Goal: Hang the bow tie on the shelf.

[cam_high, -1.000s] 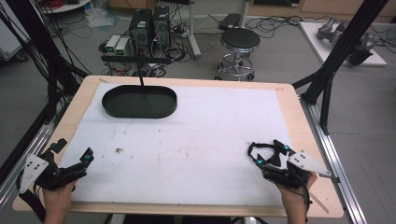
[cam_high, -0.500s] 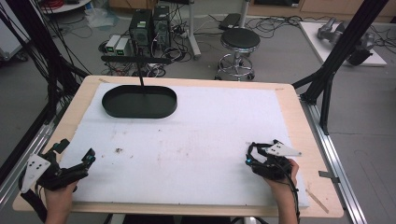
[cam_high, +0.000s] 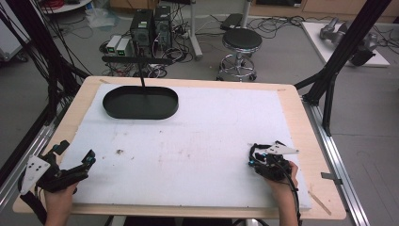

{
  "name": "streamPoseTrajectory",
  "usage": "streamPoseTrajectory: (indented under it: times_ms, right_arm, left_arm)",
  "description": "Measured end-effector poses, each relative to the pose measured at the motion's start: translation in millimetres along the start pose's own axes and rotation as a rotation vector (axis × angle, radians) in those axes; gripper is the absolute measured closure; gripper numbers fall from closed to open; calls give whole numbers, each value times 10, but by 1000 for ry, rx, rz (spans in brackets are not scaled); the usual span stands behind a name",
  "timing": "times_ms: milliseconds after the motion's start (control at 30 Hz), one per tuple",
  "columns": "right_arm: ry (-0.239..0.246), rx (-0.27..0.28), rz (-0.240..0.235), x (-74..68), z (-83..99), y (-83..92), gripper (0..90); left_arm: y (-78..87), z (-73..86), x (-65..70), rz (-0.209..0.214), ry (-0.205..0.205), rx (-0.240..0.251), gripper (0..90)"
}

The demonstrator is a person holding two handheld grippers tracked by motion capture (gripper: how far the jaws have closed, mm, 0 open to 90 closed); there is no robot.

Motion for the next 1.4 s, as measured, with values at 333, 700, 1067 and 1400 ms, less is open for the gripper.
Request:
streamPoseTrajectory:
  times_ms: [333, 700, 1067, 1400]
  right_arm:
    - [13, -11, 3, -17, 4, -5, 862]
    - [25, 179, 20, -108, -258, 179, 863]
    - [92, 406, -40, -504, -880, 347, 863]
    - [80, 545, -117, -832, -1361, 189, 864]
  left_arm:
    - [2, 1, 6, 2, -1, -2, 38]
    - [4, -2, 11, 2, 2, 4, 38]
    - [37, -44, 11, -9, -17, 13, 38]
    - [55, -79, 20, -14, -22, 21, 38]
Point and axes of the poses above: each handheld gripper's, and its own axes: y roughly backward along the jaws, z roughly out of its underside, x roughly to its right, the point moved 4 cm from there along -y, roughly forward along the jaws, and after that the axes turned 9 degrees about x, right-handed, at the moved point
